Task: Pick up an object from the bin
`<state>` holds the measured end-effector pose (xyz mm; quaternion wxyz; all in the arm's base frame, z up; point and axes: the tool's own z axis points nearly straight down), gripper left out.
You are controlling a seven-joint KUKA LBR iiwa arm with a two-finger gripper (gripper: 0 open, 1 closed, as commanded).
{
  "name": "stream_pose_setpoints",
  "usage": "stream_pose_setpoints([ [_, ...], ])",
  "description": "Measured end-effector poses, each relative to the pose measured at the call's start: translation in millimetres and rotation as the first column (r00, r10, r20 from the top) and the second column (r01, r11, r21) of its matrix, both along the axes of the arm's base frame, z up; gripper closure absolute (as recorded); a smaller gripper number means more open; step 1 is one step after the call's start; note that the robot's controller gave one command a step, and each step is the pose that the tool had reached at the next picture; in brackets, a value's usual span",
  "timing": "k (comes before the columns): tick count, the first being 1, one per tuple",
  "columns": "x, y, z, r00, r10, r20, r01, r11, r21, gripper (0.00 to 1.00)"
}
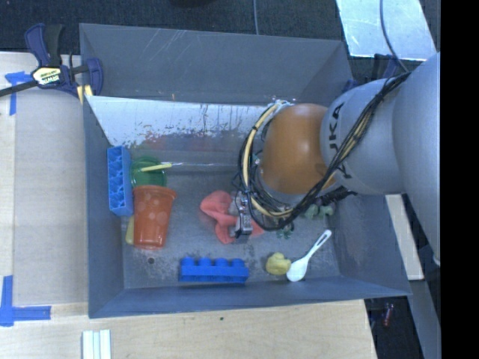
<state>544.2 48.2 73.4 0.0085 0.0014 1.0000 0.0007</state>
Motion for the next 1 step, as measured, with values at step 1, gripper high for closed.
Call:
stream_pose_setpoints([
  [1,0.0,0.0,0.1,1.000,0.000,0.000,0.000,1.000,0.000,1.00],
])
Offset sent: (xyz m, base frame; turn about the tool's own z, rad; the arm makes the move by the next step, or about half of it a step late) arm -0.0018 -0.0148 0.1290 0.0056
